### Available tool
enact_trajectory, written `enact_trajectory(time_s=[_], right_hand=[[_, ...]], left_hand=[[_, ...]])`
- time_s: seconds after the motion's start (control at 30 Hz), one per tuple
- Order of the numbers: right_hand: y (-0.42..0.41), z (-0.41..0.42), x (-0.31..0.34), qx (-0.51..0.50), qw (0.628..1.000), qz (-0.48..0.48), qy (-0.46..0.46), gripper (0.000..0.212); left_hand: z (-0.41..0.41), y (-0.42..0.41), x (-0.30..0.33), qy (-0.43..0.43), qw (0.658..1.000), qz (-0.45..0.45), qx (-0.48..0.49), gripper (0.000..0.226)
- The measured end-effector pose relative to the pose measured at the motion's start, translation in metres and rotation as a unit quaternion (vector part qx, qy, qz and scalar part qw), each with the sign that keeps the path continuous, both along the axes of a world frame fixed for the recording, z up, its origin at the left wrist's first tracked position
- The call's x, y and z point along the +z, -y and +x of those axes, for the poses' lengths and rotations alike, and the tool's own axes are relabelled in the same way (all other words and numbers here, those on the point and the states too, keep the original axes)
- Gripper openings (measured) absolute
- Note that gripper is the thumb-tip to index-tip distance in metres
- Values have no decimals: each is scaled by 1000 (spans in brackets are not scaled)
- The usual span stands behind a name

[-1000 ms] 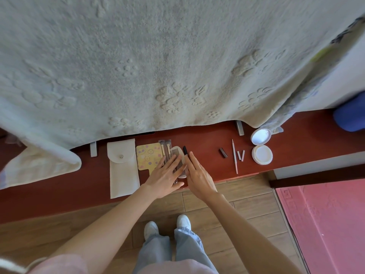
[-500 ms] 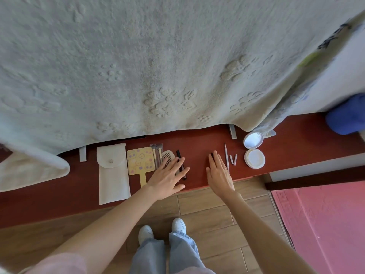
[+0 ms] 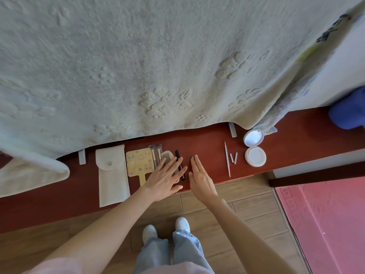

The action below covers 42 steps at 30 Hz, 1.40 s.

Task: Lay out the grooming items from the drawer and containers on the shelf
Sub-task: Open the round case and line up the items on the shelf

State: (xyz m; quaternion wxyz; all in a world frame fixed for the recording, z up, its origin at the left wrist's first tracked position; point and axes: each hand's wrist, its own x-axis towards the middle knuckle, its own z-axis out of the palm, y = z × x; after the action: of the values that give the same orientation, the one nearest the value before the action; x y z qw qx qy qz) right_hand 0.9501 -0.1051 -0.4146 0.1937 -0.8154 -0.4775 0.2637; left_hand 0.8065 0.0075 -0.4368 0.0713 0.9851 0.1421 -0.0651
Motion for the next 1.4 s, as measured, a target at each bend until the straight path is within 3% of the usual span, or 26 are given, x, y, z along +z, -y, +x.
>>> enact_trajectory(time_s=[0.1,0.23,0.4,0.6,1.1,1.4], right_hand=[[2,4,2,8,1000,24,9,50],[11,32,-1,-21,994,44,96,46],[40,85,-10,-50,975,-27,213,49],[55,105,-21,-23,975,-85,203,57],[27,61,-20,103,976,-44,188,57],[19,55,-21,98,977,0,192,55]], left_hand=[[-1,0,0,7,1000,5,3,67],[3,0,1,12,1000,0,-1,67],[6,2,0,16,1000,3,-6,67],[8,4,1,26,1000,5,-9,68],[8,6,1,13,1000,13,-9,65],[6,7,2,37,999,16,1,65]])
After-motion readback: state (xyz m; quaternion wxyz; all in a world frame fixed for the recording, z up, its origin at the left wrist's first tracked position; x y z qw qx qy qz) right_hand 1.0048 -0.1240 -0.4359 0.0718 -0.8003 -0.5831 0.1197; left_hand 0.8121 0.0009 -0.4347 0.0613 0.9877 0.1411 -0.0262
